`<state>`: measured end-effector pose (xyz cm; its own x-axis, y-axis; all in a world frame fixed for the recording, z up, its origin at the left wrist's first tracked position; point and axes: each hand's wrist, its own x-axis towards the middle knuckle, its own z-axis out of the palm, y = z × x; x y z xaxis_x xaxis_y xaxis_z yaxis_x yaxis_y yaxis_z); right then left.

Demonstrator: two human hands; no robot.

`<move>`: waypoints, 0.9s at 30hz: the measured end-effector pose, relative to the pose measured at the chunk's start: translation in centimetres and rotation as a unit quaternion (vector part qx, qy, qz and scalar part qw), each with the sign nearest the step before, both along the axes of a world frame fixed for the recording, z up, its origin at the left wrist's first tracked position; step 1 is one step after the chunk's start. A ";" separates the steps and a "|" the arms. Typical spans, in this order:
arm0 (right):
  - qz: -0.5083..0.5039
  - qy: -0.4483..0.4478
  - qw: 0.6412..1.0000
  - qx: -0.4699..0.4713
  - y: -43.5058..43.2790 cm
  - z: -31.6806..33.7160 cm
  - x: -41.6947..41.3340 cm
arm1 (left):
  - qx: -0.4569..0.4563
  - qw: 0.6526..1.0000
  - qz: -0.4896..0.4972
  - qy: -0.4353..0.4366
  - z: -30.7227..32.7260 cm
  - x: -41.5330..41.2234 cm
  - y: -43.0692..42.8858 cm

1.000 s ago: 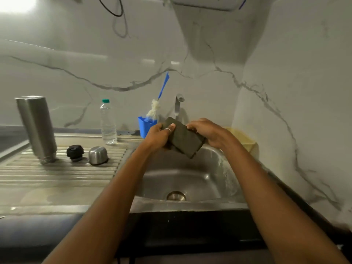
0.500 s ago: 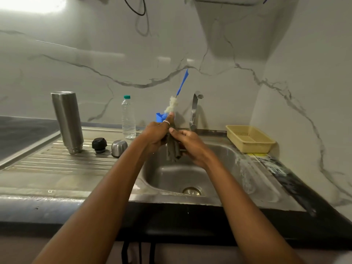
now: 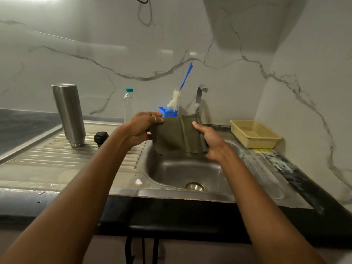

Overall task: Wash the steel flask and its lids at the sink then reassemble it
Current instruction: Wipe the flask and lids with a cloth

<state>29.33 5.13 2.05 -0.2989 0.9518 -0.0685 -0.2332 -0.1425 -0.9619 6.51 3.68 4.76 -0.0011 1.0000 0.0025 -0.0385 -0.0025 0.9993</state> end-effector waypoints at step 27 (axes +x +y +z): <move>-0.003 -0.478 0.841 0.253 0.8 4.3 -2.6 | -0.080 0.996 -0.010 -0.040 -4.0 2.2 -1.8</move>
